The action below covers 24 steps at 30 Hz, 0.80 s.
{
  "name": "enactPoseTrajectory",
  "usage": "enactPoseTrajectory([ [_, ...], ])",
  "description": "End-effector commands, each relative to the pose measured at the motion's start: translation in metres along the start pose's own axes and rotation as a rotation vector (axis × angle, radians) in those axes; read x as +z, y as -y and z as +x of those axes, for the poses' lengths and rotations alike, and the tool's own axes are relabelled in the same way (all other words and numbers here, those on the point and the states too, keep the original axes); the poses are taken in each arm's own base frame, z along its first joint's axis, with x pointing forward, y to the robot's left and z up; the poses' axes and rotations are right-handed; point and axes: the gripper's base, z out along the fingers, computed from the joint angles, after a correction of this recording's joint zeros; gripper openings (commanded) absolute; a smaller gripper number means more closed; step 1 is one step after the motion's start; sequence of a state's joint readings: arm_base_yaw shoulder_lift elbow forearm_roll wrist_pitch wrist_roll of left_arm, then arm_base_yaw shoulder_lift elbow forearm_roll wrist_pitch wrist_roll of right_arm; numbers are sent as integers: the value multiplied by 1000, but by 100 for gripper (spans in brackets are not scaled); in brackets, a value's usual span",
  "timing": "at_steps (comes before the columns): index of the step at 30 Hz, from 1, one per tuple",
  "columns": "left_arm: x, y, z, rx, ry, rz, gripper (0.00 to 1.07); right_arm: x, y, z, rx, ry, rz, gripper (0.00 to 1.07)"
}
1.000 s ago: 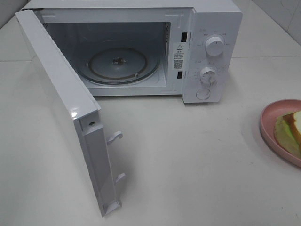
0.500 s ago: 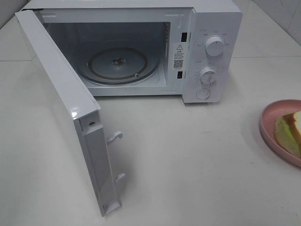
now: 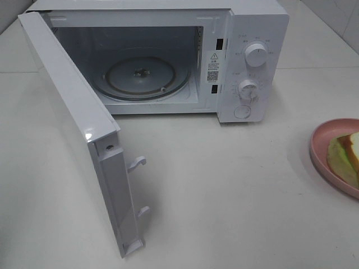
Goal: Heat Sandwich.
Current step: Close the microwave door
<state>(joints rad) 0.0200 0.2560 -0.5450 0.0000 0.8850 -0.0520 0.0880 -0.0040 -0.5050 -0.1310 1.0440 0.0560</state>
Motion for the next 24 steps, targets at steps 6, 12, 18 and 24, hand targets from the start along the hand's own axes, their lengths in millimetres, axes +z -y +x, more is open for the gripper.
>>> enactPoseTrajectory([
  [6, 31, 1, -24, 4, 11, 0, 0, -3, 0, 2, 2, 28, 5, 76],
  [12, 52, 3, -39, 27, 61, 8, 0, -3, 0, 2, 2, 28, 5, 76],
  [18, 79, 3, -47, 31, 77, 8, 0, -3, 0, 2, 2, 28, 5, 76],
  [24, 112, 2, -28, 31, 119, 10, 0, -3, 0, 2, 2, 28, 5, 76],
])
